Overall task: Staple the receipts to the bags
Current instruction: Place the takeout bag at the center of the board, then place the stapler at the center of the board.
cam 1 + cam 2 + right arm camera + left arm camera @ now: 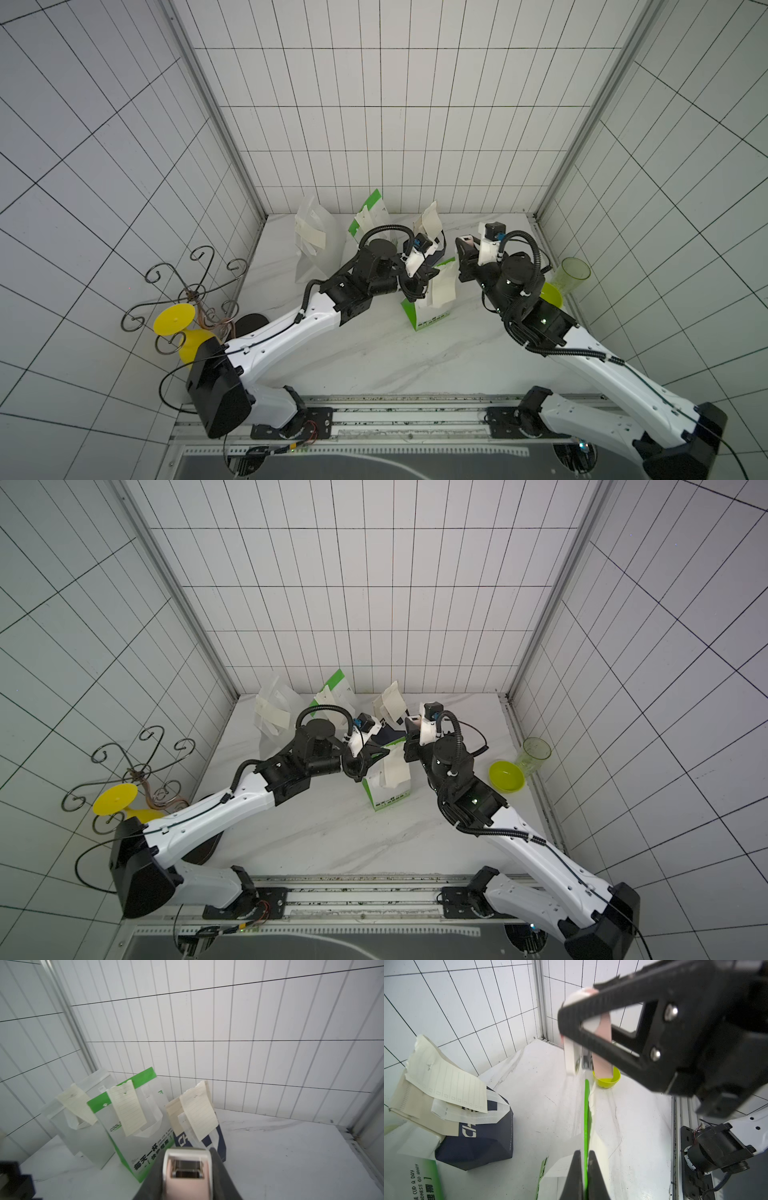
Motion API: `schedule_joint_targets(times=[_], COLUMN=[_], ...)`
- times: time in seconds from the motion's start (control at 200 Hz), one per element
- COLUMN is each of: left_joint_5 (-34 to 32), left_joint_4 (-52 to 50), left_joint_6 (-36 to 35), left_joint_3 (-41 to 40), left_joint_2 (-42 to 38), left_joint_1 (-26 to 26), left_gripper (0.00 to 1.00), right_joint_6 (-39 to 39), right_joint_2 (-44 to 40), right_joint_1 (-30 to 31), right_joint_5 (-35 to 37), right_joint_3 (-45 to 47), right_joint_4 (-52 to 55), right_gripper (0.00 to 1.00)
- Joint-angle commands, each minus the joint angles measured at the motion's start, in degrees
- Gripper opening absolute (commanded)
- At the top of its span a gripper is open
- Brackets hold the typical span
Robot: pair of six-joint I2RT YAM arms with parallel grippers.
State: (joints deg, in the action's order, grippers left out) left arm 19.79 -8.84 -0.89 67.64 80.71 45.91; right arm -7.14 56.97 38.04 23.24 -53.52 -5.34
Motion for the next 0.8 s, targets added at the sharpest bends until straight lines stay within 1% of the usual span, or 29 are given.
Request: schedule_joint_targets(times=[0.0, 0.09, 0.205, 0.25, 0.335, 0.475, 0.67, 0.685, 0.72, 0.74, 0.755, 0.795], left_joint_5=[2.7, 4.6, 5.8, 5.2, 5.0, 8.6, 6.6, 6.3, 6.2, 6.3, 6.2, 6.1], left_joint_4=[6.4, 10.7, 11.6, 11.2, 9.9, 8.1, 5.7, 5.4, 4.9, 4.6, 4.4, 3.9], left_joint_6=[0.8, 2.7, 2.6, 2.5, 2.2, 3.8, 4.2, 4.2, 4.3, 4.3, 4.2, 4.3], left_joint_3=[1.9, 4.6, 11.2, 14.0, 19.6, 28.4, 36.1, 36.6, 37.7, 38.2, 38.5, 39.3], left_joint_2=[3.7, 8.3, 14.8, 17.3, 22.0, 29.9, 37.0, 37.6, 38.5, 39.0, 39.3, 39.7], left_joint_1=[-1.6, -3.1, -3.5, -3.4, -3.9, -4.0, -2.5, -2.5, -2.4, -2.5, -2.5, -2.4], left_gripper=[0.0, 0.0, 0.0, 0.0, 0.0, 0.0, 0.0, 0.04, 0.21, 0.29, 0.34, 0.41], right_joint_6=[-3.9, -6.0, -8.0, -8.5, -9.0, -8.8, -9.7, -9.9, -10.3, -10.5, -10.6, -10.9], right_joint_2=[0.0, -1.1, -2.3, -2.7, -4.1, -6.8, -8.7, -8.6, -8.8, -8.9, -8.9, -9.3], right_joint_1=[-4.7, -8.5, -11.3, -12.1, -12.9, -13.9, -14.8, -14.8, -14.8, -14.8, -14.8, -14.8], right_joint_5=[2.8, 1.1, -0.3, -0.6, -1.0, -0.7, -1.5, -1.6, -2.4, -2.8, -3.1, -4.0], right_joint_3=[-3.4, -1.8, -0.2, 0.3, 1.5, 2.9, 3.6, 3.5, 3.3, 3.3, 3.3, 3.1], right_joint_4=[2.0, 3.7, 6.2, 7.4, 8.9, 12.1, 14.7, 15.0, 15.5, 15.8, 16.0, 16.6], right_gripper=[0.13, 0.13, 0.12, 0.13, 0.13, 0.13, 0.12, 0.12, 0.12, 0.12, 0.12, 0.12])
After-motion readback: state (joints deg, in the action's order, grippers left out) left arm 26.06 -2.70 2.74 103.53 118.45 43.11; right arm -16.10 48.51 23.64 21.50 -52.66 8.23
